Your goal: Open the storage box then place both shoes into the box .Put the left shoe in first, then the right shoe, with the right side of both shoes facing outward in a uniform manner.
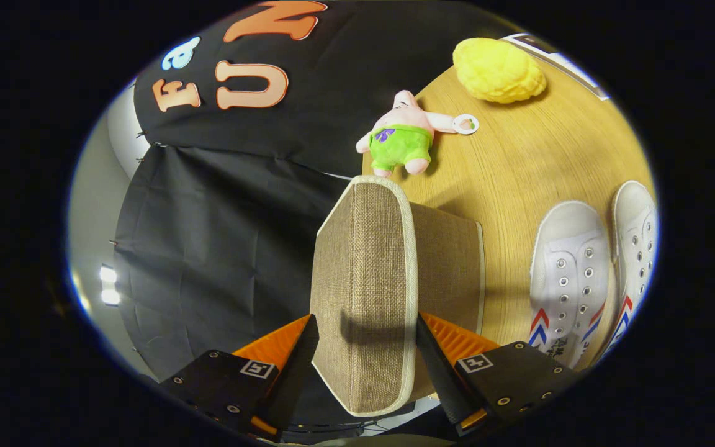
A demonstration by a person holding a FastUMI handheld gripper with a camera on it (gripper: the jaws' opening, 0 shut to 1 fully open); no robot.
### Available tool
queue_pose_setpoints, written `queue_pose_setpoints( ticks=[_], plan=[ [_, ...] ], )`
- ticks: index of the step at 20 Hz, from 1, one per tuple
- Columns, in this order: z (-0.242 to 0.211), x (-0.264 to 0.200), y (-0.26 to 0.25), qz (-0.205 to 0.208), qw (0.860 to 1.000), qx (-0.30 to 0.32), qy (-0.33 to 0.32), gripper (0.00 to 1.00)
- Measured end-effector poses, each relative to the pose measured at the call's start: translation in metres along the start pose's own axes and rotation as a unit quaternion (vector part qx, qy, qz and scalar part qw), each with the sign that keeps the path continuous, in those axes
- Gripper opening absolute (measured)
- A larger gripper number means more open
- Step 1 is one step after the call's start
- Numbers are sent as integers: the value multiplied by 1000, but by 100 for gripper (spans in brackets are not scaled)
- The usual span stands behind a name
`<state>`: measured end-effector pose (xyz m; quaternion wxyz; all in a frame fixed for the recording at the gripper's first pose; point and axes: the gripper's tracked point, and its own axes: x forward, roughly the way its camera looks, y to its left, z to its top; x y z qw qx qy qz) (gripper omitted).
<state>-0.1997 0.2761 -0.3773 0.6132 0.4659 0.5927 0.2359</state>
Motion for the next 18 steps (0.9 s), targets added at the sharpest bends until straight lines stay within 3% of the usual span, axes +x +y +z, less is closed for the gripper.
queue_pose_setpoints(
  ticks=[3,5,7,8,11,12,15,18],
  plan=[
    [4,-8,13,25,1000,1,-10,84],
    [2,-8,12,22,1000,-3,-7,73],
    [1,-6,19,31,999,-4,-11,55],
    [3,-6,24,36,999,-9,-15,40],
    [0,5,6,-1,1000,-12,-16,17],
    [-4,7,3,-10,1000,-12,-7,12],
    [2,5,29,20,1000,5,-8,2],
    [13,-7,77,67,998,5,-19,1]
  ],
)
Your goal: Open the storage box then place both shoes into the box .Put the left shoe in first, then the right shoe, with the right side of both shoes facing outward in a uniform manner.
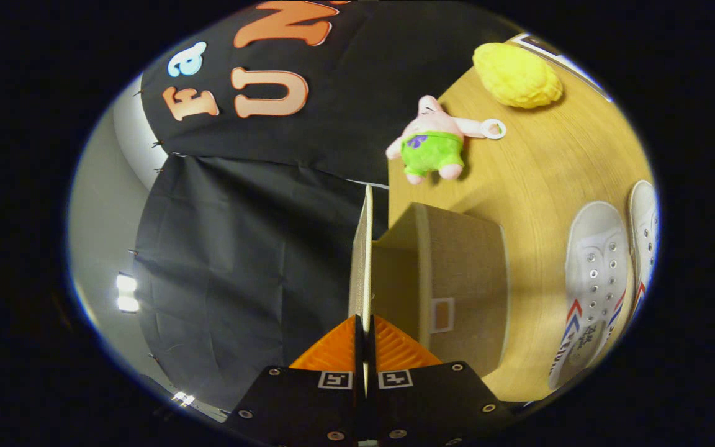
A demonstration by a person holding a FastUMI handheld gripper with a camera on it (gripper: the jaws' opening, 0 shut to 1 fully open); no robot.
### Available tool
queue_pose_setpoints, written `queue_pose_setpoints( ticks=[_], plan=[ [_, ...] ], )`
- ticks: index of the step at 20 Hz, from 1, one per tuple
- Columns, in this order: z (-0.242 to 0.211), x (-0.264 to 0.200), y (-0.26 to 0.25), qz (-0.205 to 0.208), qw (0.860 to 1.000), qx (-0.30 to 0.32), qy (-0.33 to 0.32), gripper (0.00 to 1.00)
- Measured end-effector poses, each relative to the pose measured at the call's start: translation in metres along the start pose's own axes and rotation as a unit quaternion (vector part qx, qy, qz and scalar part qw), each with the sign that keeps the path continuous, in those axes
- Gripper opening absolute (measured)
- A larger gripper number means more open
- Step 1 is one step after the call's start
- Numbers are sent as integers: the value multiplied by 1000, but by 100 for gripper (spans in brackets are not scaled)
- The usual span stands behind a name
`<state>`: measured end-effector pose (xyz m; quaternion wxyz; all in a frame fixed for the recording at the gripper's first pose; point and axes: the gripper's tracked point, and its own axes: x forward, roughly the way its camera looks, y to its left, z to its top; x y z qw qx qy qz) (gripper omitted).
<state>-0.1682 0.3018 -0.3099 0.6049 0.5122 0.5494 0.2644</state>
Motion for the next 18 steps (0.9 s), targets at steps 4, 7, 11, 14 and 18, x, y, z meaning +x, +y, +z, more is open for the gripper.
queue_pose_setpoints(
  ticks=[4,7,11,14,18],
  plan=[
    [7,12,77,41,998,-53,-3,2],
    [0,40,125,47,992,-114,12,4],
    [-22,68,141,55,990,-125,29,5],
    [-53,90,137,56,989,-131,49,5],
    [-77,118,135,40,987,-143,58,8]
  ],
)
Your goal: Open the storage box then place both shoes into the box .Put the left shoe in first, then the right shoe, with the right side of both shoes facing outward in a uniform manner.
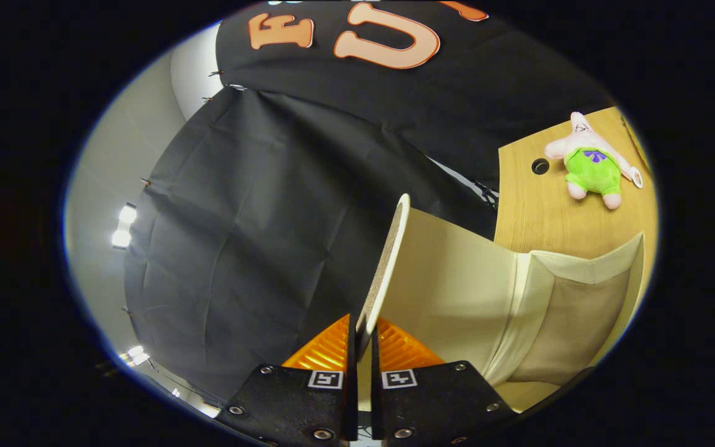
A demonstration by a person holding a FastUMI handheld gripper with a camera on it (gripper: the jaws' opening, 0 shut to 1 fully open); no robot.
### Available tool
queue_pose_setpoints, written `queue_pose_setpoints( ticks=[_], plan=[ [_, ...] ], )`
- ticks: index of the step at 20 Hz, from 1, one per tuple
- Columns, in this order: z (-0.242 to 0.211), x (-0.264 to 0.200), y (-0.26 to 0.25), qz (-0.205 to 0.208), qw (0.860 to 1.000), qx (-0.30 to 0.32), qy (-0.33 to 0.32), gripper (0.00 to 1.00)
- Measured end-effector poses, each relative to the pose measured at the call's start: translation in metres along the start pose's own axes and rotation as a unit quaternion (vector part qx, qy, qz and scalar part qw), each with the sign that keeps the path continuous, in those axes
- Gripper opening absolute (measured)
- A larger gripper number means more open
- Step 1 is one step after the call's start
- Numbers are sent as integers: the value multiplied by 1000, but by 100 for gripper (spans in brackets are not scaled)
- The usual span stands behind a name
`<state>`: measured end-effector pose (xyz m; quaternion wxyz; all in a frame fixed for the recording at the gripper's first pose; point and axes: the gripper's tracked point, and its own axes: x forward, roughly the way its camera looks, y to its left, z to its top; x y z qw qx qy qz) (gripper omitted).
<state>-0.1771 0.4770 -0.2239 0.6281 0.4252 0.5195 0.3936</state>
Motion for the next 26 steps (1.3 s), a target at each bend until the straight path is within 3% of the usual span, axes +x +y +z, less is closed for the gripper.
queue_pose_setpoints(
  ticks=[1,2,3,4,6,8,13,17,22,26],
  plan=[
    [-4,4,0,2,1000,-15,7,13],
    [-7,20,-5,-1,999,-43,13,31],
    [-11,22,-13,-16,997,-71,19,41],
    [-17,19,-15,-24,995,-91,26,63],
    [-21,11,-20,-33,993,-115,24,79],
    [-13,-11,-35,-60,989,-137,5,87],
    [19,-100,-120,-184,966,-173,-55,94],
    [24,-177,-200,-284,941,-164,-81,96],
    [-29,-258,-311,-397,909,-116,-59,96],
    [-77,-289,-359,-430,897,-101,-14,94]
  ],
)
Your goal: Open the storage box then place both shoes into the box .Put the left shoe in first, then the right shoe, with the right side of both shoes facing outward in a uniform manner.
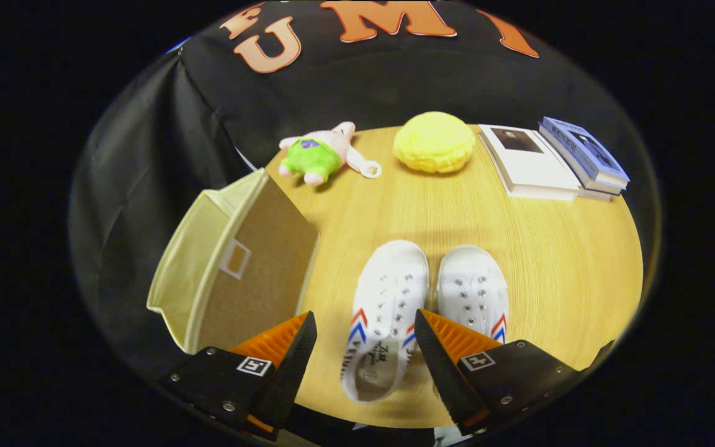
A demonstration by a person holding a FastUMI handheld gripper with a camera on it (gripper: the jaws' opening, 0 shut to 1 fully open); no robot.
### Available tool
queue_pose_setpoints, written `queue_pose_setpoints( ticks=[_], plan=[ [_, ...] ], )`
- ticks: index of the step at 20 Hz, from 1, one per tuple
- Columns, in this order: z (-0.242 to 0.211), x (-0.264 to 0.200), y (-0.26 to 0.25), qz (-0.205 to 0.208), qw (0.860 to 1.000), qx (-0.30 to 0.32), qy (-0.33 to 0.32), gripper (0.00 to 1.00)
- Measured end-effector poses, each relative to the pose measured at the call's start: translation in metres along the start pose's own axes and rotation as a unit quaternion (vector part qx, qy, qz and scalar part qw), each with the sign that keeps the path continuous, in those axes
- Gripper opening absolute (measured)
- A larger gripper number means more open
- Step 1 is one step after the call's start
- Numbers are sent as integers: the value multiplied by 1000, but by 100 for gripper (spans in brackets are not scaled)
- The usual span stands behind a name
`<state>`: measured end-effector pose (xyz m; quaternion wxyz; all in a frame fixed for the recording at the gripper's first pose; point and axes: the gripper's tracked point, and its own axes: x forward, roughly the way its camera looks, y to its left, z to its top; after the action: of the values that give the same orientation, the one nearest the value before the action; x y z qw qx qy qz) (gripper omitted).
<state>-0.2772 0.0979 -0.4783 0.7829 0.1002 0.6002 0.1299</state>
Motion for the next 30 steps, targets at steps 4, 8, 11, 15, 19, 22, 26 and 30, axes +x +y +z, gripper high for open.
queue_pose_setpoints(
  ticks=[4,8,11,15,19,22,26,30],
  plan=[
    [-30,9,-11,8,1000,12,21,84],
    [-45,32,-30,-31,998,-43,39,72],
    [-45,48,-30,-19,999,-21,35,64],
    [-47,69,-23,34,998,32,46,51],
    [-48,67,-20,68,992,89,55,39],
    [-44,64,-25,70,987,132,49,16],
    [-32,50,-8,81,987,132,49,11],
    [5,19,17,107,982,157,15,11]
  ],
)
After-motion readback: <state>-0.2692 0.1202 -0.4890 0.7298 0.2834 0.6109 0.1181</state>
